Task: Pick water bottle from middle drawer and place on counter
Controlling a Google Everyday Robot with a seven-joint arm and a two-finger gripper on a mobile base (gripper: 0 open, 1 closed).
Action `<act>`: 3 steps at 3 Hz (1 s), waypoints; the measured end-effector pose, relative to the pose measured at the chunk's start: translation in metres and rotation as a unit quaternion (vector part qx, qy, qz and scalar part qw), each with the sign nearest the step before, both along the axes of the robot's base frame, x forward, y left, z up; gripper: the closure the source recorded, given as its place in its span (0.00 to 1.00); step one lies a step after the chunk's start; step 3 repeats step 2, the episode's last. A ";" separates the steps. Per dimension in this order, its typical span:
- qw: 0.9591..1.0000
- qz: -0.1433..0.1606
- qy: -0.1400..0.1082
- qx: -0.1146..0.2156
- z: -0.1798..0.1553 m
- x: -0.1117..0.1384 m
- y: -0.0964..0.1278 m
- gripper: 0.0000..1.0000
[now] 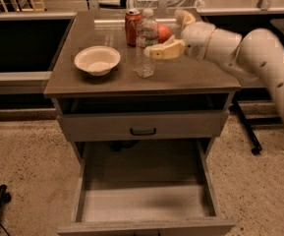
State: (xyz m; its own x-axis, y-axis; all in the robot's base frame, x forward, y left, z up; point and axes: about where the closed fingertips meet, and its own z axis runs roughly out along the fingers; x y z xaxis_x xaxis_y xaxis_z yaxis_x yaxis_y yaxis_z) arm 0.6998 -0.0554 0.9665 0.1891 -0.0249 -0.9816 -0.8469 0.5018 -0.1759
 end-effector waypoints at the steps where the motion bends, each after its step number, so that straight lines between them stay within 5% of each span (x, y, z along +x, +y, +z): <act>1: 0.995 -0.035 -0.045 -0.086 0.045 -0.027 -0.023 0.00; 3: 0.993 -0.035 -0.055 -0.094 0.057 -0.032 -0.018 0.00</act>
Offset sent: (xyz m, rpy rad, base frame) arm -0.0240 -0.0203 0.0399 -0.1567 -0.0811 -0.0632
